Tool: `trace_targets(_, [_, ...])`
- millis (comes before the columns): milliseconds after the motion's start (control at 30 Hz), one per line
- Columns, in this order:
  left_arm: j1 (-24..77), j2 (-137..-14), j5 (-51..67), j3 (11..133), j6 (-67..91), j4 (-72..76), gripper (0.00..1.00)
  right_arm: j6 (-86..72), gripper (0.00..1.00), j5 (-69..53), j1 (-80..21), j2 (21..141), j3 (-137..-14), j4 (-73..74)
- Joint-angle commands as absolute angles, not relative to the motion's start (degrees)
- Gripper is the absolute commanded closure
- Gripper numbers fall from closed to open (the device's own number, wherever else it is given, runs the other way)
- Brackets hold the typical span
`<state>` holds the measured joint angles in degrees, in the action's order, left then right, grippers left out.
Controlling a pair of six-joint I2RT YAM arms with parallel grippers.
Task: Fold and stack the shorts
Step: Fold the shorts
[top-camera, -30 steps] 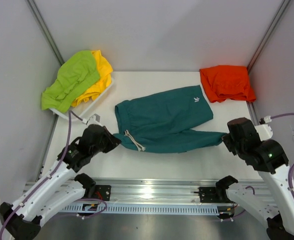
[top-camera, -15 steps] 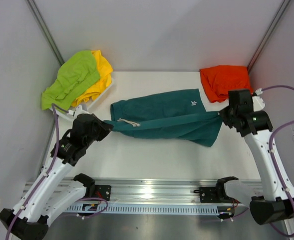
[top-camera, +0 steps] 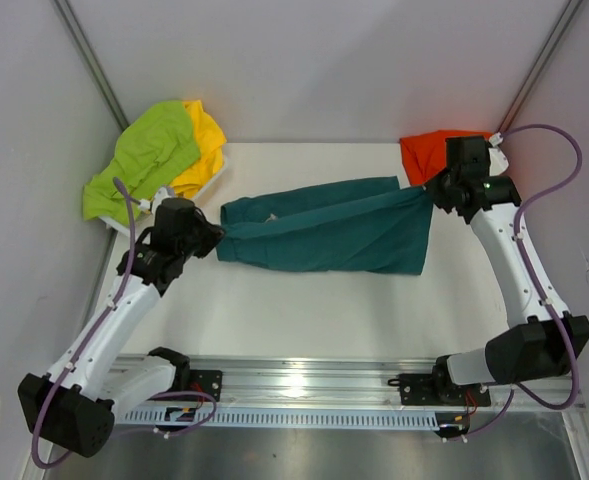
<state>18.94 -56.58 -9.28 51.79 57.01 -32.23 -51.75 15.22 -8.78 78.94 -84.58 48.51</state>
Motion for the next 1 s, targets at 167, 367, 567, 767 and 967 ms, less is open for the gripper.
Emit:
trace_targets(167, [11.52,-63.70,-5.81,60.64,56.78,-31.99,1.00,-49.84,1.00,17.93,-7.82,84.46,-92.28,43.08])
trace_targets(367, [10.11,-65.92,-6.41,61.96,57.30,-29.36,1.00,-47.99,1.00,16.35,-7.82,88.06,-93.51,37.45])
trace_targets(567, [8.35,-68.81,-6.42,64.16,57.57,-28.39,1.00,-47.03,1.00,15.38,-7.73,92.72,-96.06,34.64])
trace_targets(767, [7.12,-72.06,-6.86,65.57,58.62,-25.93,1.00,-45.18,1.00,13.36,-7.56,95.70,-96.59,28.40])
trace_targets(967, [6.24,-76.72,-5.19,65.30,61.08,-20.14,1.00,-43.68,1.00,10.90,-7.03,99.40,-97.38,22.69])
